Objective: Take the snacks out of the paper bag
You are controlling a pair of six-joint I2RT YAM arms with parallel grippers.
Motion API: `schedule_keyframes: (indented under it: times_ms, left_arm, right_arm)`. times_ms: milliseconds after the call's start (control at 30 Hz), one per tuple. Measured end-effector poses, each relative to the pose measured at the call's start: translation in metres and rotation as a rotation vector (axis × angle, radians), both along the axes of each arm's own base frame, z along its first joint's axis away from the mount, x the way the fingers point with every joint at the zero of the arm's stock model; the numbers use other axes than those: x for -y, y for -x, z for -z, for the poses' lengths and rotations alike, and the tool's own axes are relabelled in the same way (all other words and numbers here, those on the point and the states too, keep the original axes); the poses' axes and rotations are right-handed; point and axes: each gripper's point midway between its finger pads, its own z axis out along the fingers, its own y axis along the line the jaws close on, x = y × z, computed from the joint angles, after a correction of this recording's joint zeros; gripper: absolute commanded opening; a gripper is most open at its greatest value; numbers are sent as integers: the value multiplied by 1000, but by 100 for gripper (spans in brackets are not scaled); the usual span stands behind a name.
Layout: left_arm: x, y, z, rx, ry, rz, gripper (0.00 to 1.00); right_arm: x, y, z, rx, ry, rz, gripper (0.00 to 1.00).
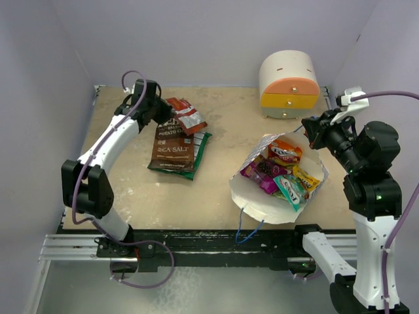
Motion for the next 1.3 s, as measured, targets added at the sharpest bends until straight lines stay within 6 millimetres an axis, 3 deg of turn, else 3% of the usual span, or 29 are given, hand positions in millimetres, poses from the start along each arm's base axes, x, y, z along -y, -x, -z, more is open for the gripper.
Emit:
schedule_keyframes:
  times_ms: [333,633,767,833,967,1067,1200,1300]
  left_arm:
    - [-26,66,10,-39,-9,-56,0]
    - [-38,107,76,-205,-11,-114,0]
    - [-42,119,95,-255,-20,-132,0]
    - [-44,122,98,-269,-25,-141,9]
    - [-50,127,103,-298,-35,-164,44]
    - [-56,131,106,-327,-40,-189,66]
    - [-61,139,108,-365,-58,-200,81]
    - [-65,145,100,-373,-76,-202,85]
  right_arm:
    - [-1,-5,1,-8,-3,0,0]
    - [-2,-6,2,-12,-10,-8,0]
    - [-5,-5,1,-11,-16,-21,0]
    - [-5,-5,1,-12,-17,-21,0]
    - [-5,-5,1,-12,-19,-21,0]
    - [-5,-5,1,-12,-19,-21,0]
    - [-5,-5,2,-15,-19,-21,0]
    - [-5,-4,2,-15,-19,-21,0]
